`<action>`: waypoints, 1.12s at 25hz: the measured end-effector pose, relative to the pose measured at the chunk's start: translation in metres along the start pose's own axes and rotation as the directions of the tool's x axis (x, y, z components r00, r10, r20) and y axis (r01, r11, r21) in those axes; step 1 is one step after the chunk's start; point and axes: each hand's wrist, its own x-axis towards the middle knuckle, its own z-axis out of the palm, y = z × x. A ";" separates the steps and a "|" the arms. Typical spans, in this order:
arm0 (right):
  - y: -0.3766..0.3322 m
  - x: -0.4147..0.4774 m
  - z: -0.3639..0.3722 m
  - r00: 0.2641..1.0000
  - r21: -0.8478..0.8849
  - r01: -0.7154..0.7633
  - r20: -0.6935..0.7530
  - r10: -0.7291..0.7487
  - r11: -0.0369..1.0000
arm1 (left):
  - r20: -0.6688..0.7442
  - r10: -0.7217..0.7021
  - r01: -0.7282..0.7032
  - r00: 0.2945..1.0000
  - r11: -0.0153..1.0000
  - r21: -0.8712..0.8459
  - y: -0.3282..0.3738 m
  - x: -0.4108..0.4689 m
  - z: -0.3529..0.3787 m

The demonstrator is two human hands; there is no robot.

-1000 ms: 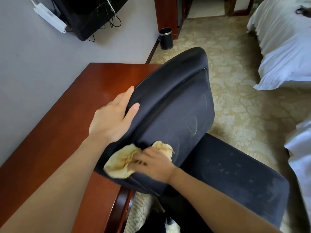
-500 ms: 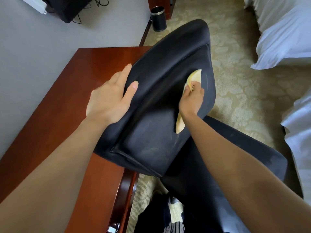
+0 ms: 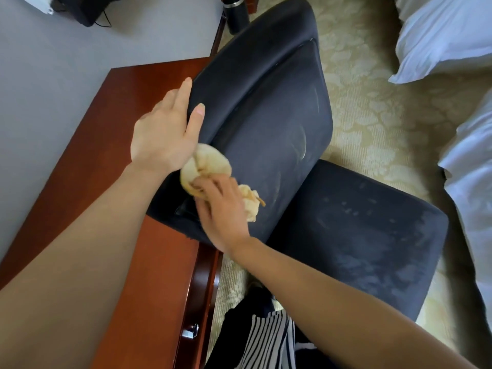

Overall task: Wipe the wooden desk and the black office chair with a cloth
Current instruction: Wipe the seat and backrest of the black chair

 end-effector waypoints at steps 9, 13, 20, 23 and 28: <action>0.043 -0.012 -0.025 0.912 -0.041 0.353 0.238 -0.334 0.935 | -0.137 -0.157 0.140 0.978 0.983 -0.121 0.004 -0.055 0.000; 0.061 0.003 -0.033 0.980 -0.006 0.046 0.193 -0.044 0.999 | -0.138 -0.447 0.392 0.884 0.869 -0.302 -0.001 -0.087 0.008; 0.060 0.068 -0.035 0.903 0.115 -0.414 -0.077 0.423 0.903 | -0.078 -0.504 0.418 0.860 0.784 -0.458 -0.004 -0.102 0.017; 0.041 0.082 -0.027 0.828 0.149 -0.503 -0.199 0.524 0.852 | -0.053 -0.514 0.424 0.856 0.757 -0.498 -0.005 -0.101 0.018; 0.000 0.042 -0.008 0.968 0.101 -0.232 -0.070 0.240 0.967 | -0.046 -0.523 0.396 0.851 0.696 -0.598 -0.006 -0.103 0.019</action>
